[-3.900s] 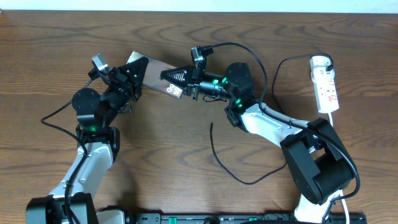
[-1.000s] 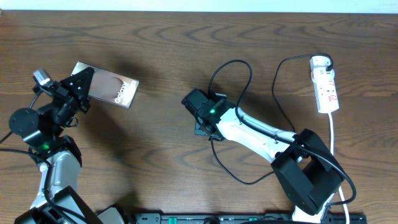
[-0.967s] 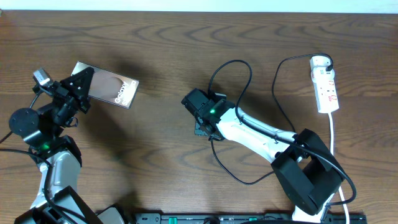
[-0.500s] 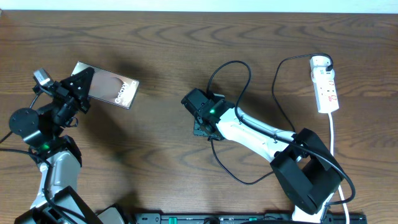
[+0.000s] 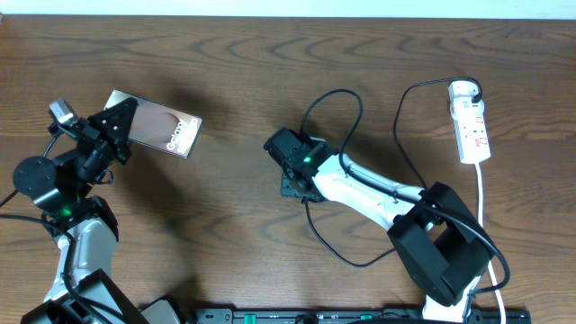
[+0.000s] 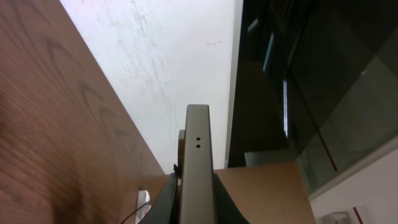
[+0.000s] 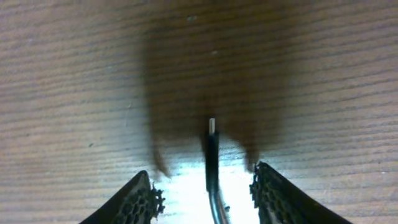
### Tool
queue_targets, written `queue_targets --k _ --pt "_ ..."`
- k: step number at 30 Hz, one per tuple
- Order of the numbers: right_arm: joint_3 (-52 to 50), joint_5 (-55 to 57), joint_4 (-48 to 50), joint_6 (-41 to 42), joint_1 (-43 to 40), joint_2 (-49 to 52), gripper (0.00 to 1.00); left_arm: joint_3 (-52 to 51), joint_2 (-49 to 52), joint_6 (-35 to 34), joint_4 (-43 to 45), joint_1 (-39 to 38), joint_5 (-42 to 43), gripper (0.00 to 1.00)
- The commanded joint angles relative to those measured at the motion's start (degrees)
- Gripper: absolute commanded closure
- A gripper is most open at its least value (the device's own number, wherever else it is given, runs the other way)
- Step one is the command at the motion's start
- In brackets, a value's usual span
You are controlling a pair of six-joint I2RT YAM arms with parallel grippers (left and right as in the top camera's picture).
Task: Plug charger to phone and switch on socket
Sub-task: 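Lower the right gripper over the black cable's USB-C plug, then close the right gripper on the USB-C plug and lift it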
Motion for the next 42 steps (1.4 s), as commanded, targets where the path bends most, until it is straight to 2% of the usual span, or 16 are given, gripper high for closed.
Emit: queue_targets --k 1,4,8,11,13,21,31,39,42 --pt "-0.5 -0.3 0.0 -0.4 -0.4 1.0 0.55 0.8 -0.5 0.1 0.9 0.2 0.7 0.93" --pt "-0.5 -0.4 0.0 -0.4 -0.4 1.0 0.65 0.8 -0.5 0.1 0.9 0.2 0.8 0.93" --pt "-0.5 -0.4 0.0 -0.5 -0.4 1.0 0.64 0.8 -0.5 0.1 0.9 0.2 0.8 0.93" --pt "-0.5 -0.4 0.0 -0.6 -0.4 1.0 0.67 0.8 -0.5 0.1 0.9 0.2 0.8 0.93" --pt "-0.5 -0.5 0.1 -0.6 -0.4 1.5 0.72 0.8 -0.5 0.1 0.9 0.2 0.8 0.93" --pt "-0.5 -1.9 0.3 -0.6 -1.2 2.0 0.75 0.8 -0.5 0.1 0.9 0.2 0.7 0.93" --pt "-0.5 -1.9 0.3 -0.7 -1.1 2.0 0.99 0.8 -0.5 0.1 0.9 0.2 0.8 0.93" --pt "0.4 -4.0 0.6 -2.2 -1.6 2.0 0.99 0.8 -0.5 0.1 0.9 0.2 1.0 0.93" --pt "3.0 -16.9 3.4 -11.2 -3.8 1.8 0.99 0.8 -0.5 0.1 0.9 0.2 1.0 0.93"
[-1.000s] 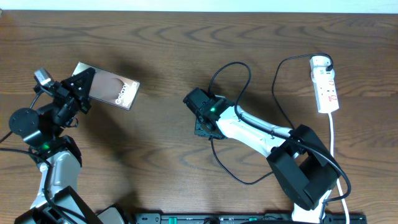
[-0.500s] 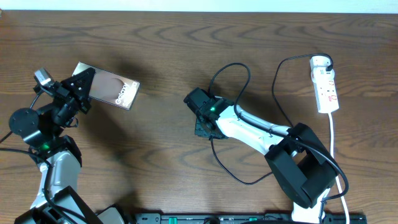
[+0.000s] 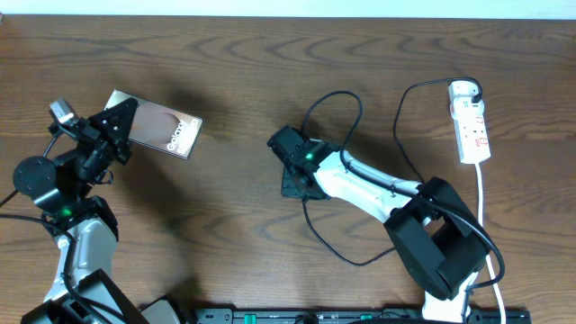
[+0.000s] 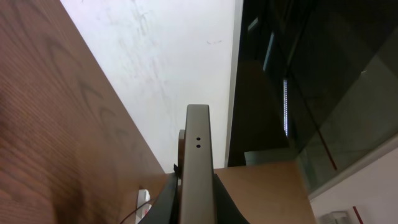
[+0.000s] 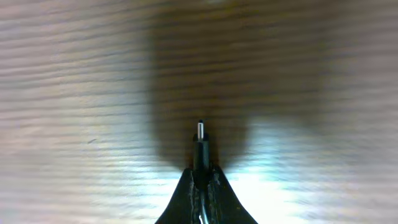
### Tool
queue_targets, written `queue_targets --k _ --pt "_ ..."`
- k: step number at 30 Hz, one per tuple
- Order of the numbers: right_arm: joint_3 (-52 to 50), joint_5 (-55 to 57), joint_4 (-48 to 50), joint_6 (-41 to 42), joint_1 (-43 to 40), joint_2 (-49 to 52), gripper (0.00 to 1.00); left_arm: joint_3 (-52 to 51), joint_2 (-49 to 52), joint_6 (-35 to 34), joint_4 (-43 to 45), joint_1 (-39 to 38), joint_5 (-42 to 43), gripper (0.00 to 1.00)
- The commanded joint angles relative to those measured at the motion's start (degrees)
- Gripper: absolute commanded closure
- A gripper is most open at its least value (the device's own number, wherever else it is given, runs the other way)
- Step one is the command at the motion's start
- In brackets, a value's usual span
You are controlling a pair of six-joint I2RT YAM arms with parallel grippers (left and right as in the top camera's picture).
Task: Plug charger to phone and switch on socket
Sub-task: 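Close the right gripper on the USB-C plug and lift it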
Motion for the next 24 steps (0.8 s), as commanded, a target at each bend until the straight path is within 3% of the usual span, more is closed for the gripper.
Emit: queue_targets --k 1,3,7,9,24 --pt "3.8 -18.1 3.9 -13.3 -3.2 0.3 0.99 0.8 -0.5 0.1 0.9 0.2 0.8 0.93" --pt "5.0 -32.9 8.2 -23.3 -5.1 0.3 0.99 0.8 -0.5 0.1 0.9 0.2 0.8 0.93" --pt "5.9 -77.4 18.3 -47.8 -9.6 0.3 0.99 0.8 -0.5 0.8 0.9 0.2 1.9 0.93" --pt "5.9 -90.2 20.8 -55.5 -11.3 0.3 0.99 0.8 -0.5 1.0 0.9 0.2 3.4 0.93" --pt "5.9 -90.0 22.5 -58.5 -9.4 0.3 0.99 0.9 -0.5 4.0 1.0 0.2 12.2 0.93"
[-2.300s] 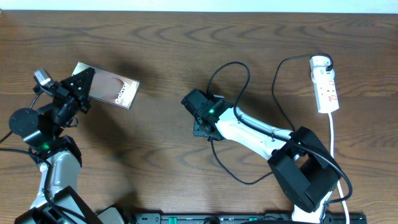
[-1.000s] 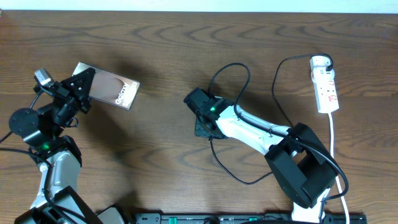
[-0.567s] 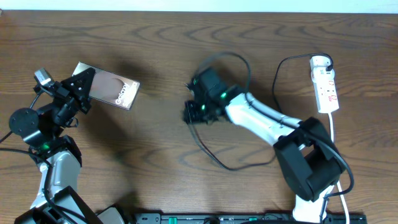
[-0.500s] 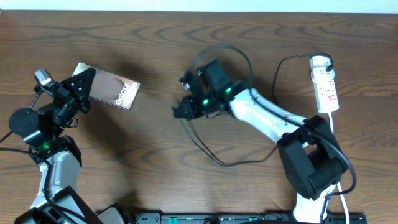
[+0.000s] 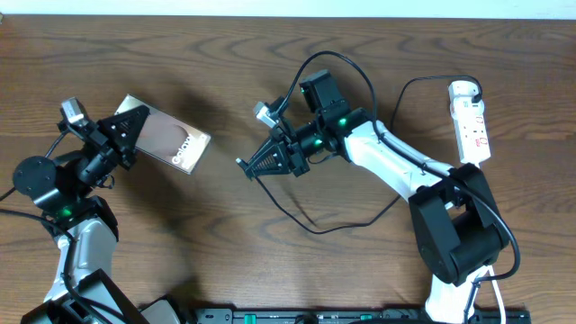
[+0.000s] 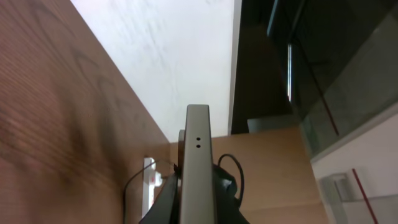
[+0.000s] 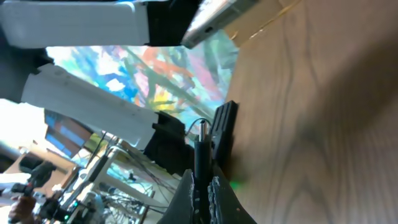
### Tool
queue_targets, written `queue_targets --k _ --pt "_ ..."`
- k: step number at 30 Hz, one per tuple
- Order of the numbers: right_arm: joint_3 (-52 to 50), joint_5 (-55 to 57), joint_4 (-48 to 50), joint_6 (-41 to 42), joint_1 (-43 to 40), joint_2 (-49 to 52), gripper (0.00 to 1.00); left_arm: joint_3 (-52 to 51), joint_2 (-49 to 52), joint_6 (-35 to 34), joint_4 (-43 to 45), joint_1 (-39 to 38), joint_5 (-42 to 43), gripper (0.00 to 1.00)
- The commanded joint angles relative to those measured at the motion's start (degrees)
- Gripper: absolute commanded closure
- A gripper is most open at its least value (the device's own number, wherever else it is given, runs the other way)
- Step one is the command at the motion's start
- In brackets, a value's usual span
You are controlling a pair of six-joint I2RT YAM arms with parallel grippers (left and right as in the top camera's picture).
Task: Plug charger to phone and switch on socket
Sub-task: 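Close the right gripper on the USB-C plug and lift it, then carry the plug with the right gripper toward the phone's bottom port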
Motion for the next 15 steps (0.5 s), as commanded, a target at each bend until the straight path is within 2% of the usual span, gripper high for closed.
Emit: queue_targets --k 1,6,12,15 --pt "0.5 -2.2 0.1 -2.1 2.1 0.0 0.99 0.9 -0.5 2.6 0.9 0.2 4.3 0.93" --pt "0.5 -1.1 0.1 1.3 4.2 0.0 0.99 0.9 -0.5 4.9 1.4 0.2 7.1 0.93" --pt "0.4 -3.0 -0.2 11.2 5.7 0.0 0.99 0.9 -0.5 5.2 7.9 0.2 8.2 0.93" --pt "0.4 -3.0 -0.2 17.5 5.8 0.0 0.99 0.9 -0.5 5.3 8.4 0.2 8.2 0.93"
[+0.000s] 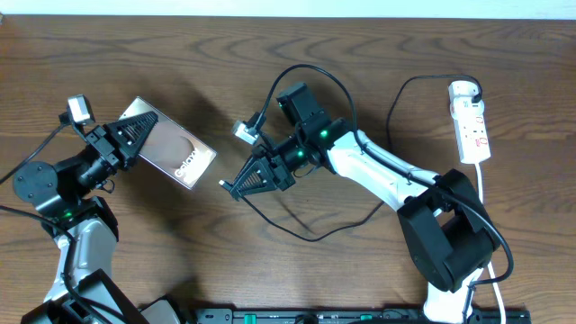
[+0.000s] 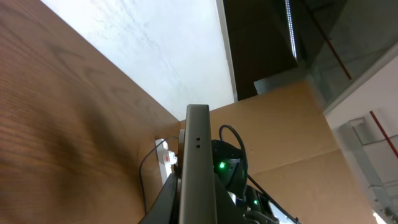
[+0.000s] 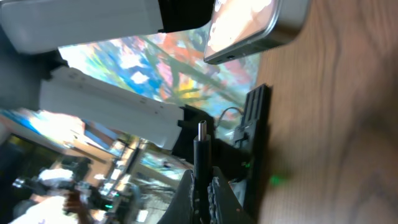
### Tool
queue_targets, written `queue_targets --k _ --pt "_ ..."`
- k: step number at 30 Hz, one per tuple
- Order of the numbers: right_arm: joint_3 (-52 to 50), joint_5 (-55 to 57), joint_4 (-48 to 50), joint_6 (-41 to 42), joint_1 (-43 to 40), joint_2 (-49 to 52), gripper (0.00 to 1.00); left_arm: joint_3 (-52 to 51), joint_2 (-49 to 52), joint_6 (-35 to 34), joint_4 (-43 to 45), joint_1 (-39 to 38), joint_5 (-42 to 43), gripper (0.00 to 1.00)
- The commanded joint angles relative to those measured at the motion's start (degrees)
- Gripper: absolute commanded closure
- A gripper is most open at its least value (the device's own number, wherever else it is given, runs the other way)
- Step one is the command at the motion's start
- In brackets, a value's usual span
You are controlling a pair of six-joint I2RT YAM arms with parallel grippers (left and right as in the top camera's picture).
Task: Plug charger to phone and switch on socket
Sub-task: 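Carry the plug with the right gripper toward the phone's bottom port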
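A silver phone [image 1: 175,153] is lifted off the table with my left gripper [image 1: 135,139] shut on its upper left end; its lower right end points toward the right arm. From the left wrist its thin edge [image 2: 198,155] rises between the jaws. My right gripper [image 1: 236,188] is shut on the black charger plug [image 3: 201,146], whose metal tip [image 1: 222,184] sits just right of the phone's free end. The phone's bottom edge with its port [image 3: 249,46] shows above the plug in the right wrist view. The white socket strip [image 1: 471,123] lies at the far right.
The black charger cable [image 1: 310,229] loops across the table from the right gripper back to the socket strip. A white cord [image 1: 486,216] runs from the strip toward the front edge. A black rail [image 1: 342,316] lines the table's front.
The right gripper with the plug moved left and down toward the phone's free end. The left gripper swung the phone slightly right, closing the gap between plug and phone.
The left gripper held the phone at the far left while the right gripper stood open over the plug on the table. It then shut on the plug, held it raised and pointing left, and now holds it close to the phone's end.
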Motion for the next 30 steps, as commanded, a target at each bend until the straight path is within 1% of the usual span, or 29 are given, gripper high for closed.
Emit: queue_targets --k 1,3,10,17,30 --pt "0.4 -2.1 -0.1 9.4 0.3 0.0 0.99 0.9 -0.5 1.0 0.9 0.2 1.2 0.93" --pt "0.4 -2.1 -0.1 11.0 0.3 0.0 0.99 0.9 -0.5 1.0 1.1 0.2 1.6 0.93" --pt "0.4 -2.1 0.9 11.8 0.3 0.0 0.99 0.9 -0.5 0.7 1.3 0.0 2.2 0.93" --pt "0.4 -2.1 5.5 17.0 0.5 0.0 0.99 0.9 -0.5 0.8 1.3 -3.4 1.9 0.93" --pt "0.4 -2.1 6.2 17.0 1.4 0.0 0.99 0.9 -0.5 0.3 1.9 -3.9 1.6 0.93"
